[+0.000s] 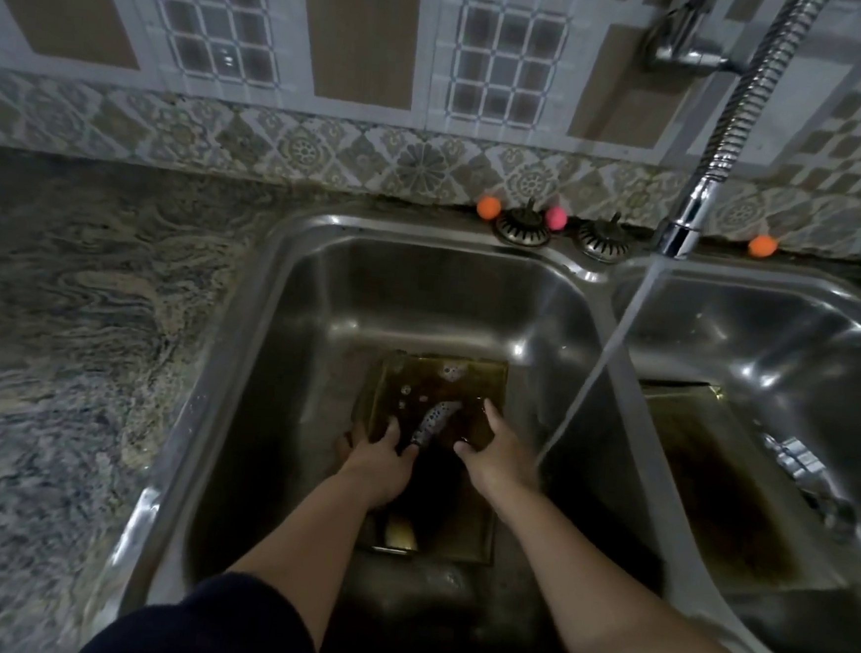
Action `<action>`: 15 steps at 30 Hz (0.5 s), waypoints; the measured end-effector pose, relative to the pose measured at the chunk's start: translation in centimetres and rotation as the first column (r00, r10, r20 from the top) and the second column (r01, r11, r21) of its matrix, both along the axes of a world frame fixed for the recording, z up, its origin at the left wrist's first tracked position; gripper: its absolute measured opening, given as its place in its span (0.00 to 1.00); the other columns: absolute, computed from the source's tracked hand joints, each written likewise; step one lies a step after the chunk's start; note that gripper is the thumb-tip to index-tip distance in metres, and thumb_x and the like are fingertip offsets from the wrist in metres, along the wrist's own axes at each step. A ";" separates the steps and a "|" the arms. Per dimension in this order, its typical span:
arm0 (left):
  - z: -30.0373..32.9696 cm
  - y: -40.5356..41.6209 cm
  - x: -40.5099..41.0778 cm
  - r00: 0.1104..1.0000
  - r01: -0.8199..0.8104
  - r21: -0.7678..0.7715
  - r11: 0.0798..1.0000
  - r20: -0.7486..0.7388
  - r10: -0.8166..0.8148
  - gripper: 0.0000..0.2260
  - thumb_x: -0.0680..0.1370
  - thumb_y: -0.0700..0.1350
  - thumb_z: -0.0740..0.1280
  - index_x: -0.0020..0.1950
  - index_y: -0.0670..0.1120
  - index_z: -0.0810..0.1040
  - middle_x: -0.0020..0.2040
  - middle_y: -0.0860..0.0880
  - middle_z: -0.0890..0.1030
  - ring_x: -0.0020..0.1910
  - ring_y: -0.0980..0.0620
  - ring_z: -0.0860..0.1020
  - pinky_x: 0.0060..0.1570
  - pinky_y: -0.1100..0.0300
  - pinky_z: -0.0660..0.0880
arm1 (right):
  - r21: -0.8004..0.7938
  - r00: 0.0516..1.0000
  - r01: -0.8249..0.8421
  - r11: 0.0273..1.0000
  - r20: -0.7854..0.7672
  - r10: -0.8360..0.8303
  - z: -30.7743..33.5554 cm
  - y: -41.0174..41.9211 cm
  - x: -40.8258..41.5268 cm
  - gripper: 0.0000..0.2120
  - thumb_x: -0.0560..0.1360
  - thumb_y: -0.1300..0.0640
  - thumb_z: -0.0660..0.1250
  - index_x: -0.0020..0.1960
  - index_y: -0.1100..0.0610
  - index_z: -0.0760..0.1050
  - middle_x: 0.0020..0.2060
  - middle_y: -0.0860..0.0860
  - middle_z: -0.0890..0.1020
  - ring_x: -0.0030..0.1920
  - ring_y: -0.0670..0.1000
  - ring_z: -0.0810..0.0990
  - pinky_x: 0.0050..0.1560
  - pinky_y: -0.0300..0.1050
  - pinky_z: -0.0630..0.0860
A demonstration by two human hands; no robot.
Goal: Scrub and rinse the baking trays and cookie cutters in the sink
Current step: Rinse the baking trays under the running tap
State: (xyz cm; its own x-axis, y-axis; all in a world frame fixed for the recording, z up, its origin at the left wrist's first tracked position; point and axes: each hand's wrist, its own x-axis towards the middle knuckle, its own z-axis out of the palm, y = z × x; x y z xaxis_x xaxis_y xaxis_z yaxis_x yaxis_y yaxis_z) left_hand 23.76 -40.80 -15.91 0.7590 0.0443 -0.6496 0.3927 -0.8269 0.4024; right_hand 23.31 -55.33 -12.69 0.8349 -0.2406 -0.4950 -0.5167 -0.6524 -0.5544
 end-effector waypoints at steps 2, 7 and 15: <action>0.2 -0.2 0.0 0.999 -0.031 -0.011 0.999 0.005 0.031 0.27 0.81 0.59 0.51 0.78 0.59 0.45 0.78 0.39 0.44 0.76 0.36 0.46 0.74 0.42 0.50 | 0.054 1.000 0.010 0.998 0.022 -0.011 0.7 -0.2 -0.2 0.35 0.78 0.57 0.65 0.77 0.40 0.49 0.75 0.51 0.61 0.64 0.52 0.72 0.39 0.35 0.71; 1.5 -1.7 -0.8 0.996 -0.088 -0.024 0.996 0.002 0.088 0.24 0.82 0.59 0.48 0.77 0.61 0.46 0.77 0.38 0.52 0.75 0.35 0.52 0.73 0.44 0.53 | 0.021 0.995 -0.022 1.000 0.101 0.019 3.0 -1.2 -1.1 0.37 0.77 0.60 0.66 0.77 0.39 0.50 0.75 0.50 0.62 0.69 0.53 0.69 0.49 0.40 0.76; 3.0 -7.0 -2.7 0.997 -0.058 -0.071 0.996 0.049 0.061 0.23 0.80 0.63 0.41 0.76 0.64 0.44 0.77 0.38 0.51 0.76 0.37 0.46 0.73 0.42 0.47 | -0.138 0.971 -0.119 0.983 0.189 0.144 8.0 -3.8 -1.6 0.41 0.77 0.61 0.66 0.77 0.38 0.44 0.72 0.53 0.66 0.64 0.54 0.75 0.57 0.48 0.77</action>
